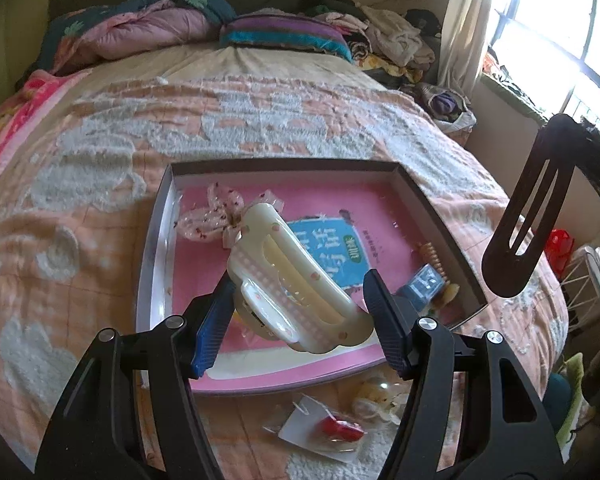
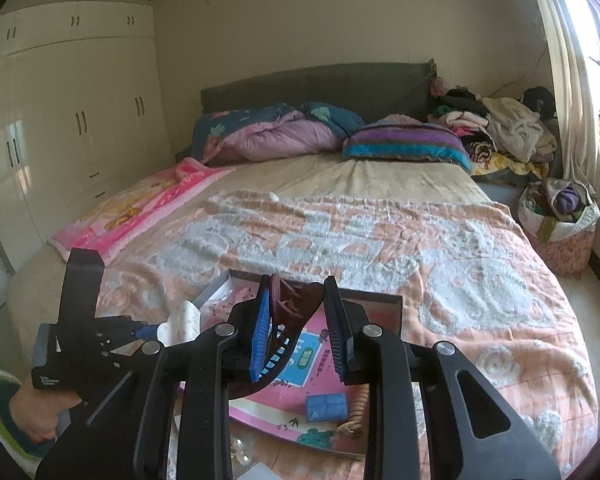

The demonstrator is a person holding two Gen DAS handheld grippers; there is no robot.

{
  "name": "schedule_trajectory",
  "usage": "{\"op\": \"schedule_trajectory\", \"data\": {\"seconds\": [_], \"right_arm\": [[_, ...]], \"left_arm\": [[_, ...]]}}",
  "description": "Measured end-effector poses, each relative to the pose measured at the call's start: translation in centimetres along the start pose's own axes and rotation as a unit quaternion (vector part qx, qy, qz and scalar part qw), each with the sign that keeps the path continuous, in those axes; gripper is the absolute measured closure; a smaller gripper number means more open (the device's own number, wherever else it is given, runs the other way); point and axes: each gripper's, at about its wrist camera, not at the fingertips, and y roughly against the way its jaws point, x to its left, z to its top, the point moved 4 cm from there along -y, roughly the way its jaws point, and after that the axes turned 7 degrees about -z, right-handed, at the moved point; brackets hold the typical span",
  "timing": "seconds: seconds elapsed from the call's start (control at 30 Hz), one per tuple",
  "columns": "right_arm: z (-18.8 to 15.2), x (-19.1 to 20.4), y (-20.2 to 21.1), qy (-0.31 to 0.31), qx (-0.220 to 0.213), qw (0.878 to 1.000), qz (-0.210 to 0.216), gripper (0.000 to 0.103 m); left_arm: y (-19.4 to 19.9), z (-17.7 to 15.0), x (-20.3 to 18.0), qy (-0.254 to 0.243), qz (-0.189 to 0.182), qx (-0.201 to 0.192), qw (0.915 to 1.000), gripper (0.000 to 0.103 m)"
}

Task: Organize jewelry
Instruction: 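Carry the white claw clip and maroon hair clip over the pink tray, then open the left tool over the tray while the right tool releases the maroon clip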

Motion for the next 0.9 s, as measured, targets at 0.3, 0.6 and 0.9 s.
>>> {"op": "schedule_trajectory", "data": {"seconds": [0.3,0.6,0.9], "right_arm": [[-2.3,0.0,-3.7,-0.013,0.039,0.999,0.0,0.078],[-5.1,-0.3,-7.0,-0.029,0.073,0.997,-0.006,0.078],[-7.0,-0.8,-8.1,-0.046,0.096,0.994,-0.019,0.078]], "left_arm": [[-1.5,-0.8,2.6,0.002,0.035,0.011,0.9993,0.047],[-2.4,-1.2,3.6,0.011,0.033,0.025,0.9991,0.047],[-2.7,-1.4,3.4,0.01,0.032,0.036,0.9988,0.047]]}}
